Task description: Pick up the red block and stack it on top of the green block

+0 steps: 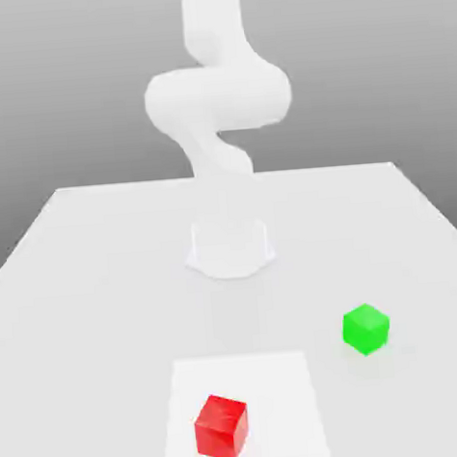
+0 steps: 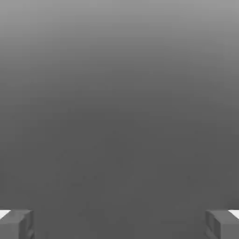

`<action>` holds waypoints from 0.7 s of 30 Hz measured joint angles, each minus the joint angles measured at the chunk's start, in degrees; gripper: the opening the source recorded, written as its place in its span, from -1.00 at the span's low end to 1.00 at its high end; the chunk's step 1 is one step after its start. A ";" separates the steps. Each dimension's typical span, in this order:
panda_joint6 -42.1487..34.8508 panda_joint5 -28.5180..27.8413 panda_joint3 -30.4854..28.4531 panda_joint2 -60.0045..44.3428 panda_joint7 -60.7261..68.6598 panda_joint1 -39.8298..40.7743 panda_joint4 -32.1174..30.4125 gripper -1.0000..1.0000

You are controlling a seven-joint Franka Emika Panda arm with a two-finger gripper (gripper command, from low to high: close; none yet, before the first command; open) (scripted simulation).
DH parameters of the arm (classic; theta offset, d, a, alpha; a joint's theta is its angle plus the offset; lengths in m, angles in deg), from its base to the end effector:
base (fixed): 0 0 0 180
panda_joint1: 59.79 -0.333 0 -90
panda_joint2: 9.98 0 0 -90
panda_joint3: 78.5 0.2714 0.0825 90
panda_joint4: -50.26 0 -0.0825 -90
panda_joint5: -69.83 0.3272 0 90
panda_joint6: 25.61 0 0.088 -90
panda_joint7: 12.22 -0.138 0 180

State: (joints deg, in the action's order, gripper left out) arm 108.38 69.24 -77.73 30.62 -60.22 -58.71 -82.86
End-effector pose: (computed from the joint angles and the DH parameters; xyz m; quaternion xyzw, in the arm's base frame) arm 0.3739 -0.0012 0.6156 -0.8542 0.3808 -0.3276 0.1345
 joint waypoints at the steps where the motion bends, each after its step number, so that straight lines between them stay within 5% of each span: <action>1: 0.96 -0.23 0.34 -2.26 -0.92 0.49 -0.58 0.00; 21: 18.69 -2.11 2.49 -43.93 -16.25 5.75 -11.29 0.00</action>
State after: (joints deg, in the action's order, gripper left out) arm 127.07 67.12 -75.24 -13.31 -76.47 -52.96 -94.15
